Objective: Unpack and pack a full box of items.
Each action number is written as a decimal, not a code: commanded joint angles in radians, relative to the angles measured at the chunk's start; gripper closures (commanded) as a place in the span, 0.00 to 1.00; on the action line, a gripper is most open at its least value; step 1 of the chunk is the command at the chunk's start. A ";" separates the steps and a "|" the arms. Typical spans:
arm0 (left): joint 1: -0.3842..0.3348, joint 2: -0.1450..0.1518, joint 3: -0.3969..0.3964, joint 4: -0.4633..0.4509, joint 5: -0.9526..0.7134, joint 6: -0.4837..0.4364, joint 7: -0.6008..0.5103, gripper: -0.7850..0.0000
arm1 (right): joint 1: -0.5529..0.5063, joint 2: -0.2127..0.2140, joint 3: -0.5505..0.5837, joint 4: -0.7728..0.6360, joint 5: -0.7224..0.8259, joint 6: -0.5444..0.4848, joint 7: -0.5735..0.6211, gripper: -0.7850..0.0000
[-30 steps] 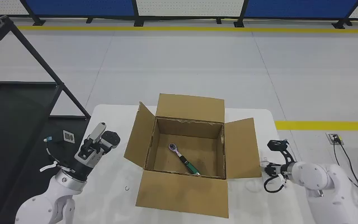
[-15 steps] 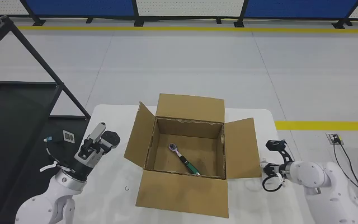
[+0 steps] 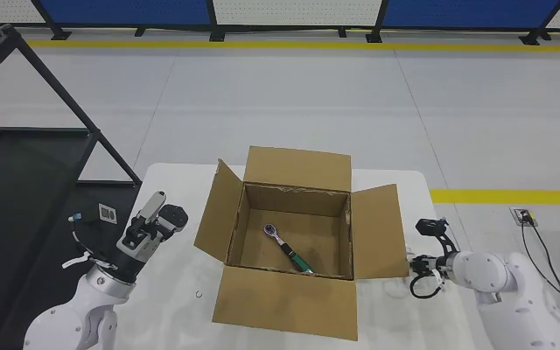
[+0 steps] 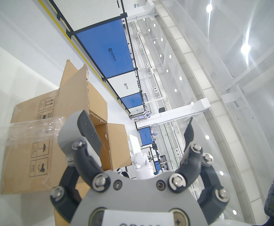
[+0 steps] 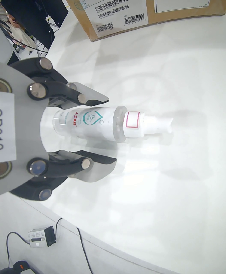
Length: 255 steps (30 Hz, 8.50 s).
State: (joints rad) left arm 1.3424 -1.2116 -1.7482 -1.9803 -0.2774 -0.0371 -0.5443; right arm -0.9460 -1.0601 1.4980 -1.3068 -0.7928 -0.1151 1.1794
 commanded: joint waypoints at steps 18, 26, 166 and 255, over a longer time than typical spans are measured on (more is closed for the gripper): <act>0.000 0.000 0.000 0.000 0.000 0.000 0.000 0.00 | -0.028 0.017 0.003 -0.051 0.024 0.017 -0.010 0.35; 0.000 0.000 0.000 0.000 0.000 0.000 0.000 0.00 | -0.099 0.031 0.073 -0.204 0.052 0.043 -0.060 0.21; 0.171 0.004 -0.183 0.049 -0.271 -0.176 0.047 0.00 | 0.691 -0.603 -1.038 0.629 -0.021 0.186 -0.110 0.82; 0.171 0.004 -0.183 0.049 -0.271 -0.176 0.047 0.00 | -0.659 -0.231 0.410 -0.860 0.013 0.010 -0.591 1.00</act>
State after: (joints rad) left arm 1.5138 -1.2072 -1.9310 -1.9316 -0.5479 -0.2128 -0.4969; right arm -1.6221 -1.2952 1.9085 -2.1973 -0.7790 -0.0899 0.5436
